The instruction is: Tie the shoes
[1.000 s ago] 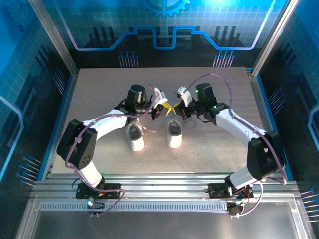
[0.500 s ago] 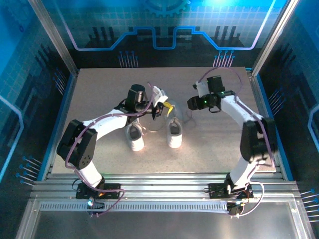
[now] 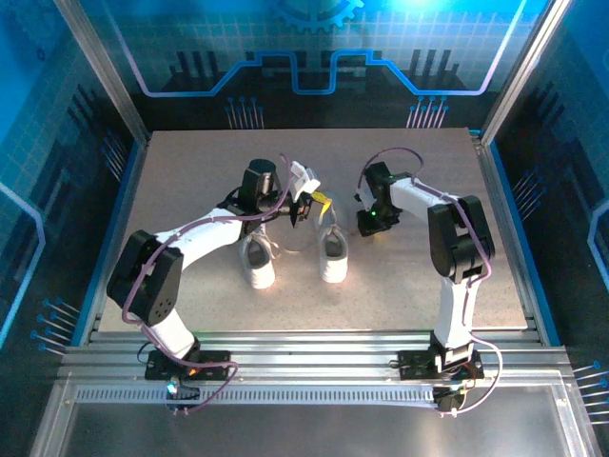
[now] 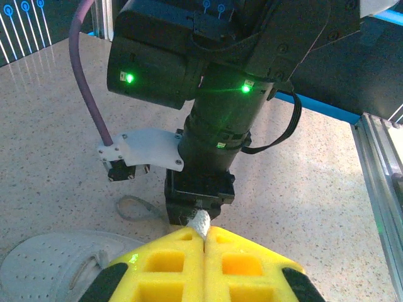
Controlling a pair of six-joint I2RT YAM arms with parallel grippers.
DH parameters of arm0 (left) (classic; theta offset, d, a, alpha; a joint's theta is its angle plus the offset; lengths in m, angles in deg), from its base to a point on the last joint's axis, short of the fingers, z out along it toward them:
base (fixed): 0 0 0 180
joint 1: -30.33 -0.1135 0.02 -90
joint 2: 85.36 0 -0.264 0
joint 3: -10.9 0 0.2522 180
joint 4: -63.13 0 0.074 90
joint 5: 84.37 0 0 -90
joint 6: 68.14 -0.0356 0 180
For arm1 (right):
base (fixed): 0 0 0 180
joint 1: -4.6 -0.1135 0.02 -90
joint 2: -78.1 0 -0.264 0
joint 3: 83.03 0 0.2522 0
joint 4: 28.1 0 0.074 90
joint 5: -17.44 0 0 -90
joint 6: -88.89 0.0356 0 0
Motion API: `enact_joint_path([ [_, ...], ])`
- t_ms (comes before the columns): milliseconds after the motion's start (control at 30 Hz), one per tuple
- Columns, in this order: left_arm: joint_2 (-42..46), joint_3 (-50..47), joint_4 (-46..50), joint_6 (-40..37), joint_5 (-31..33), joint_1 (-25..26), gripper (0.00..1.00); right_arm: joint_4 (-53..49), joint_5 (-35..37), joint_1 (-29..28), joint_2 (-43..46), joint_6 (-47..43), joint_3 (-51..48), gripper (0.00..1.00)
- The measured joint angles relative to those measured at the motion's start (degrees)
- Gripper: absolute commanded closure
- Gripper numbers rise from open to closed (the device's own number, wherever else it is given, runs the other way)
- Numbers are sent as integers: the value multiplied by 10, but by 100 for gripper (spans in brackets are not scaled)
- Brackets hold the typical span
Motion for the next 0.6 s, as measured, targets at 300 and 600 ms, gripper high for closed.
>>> enact_joint_path([
  [300,10,0,22,-8,1,8,100,-52,21,21,37,0,12,100],
  [600,30,-8,38,-39,6,34,100,-131,9,-17,38,-9,278,100],
])
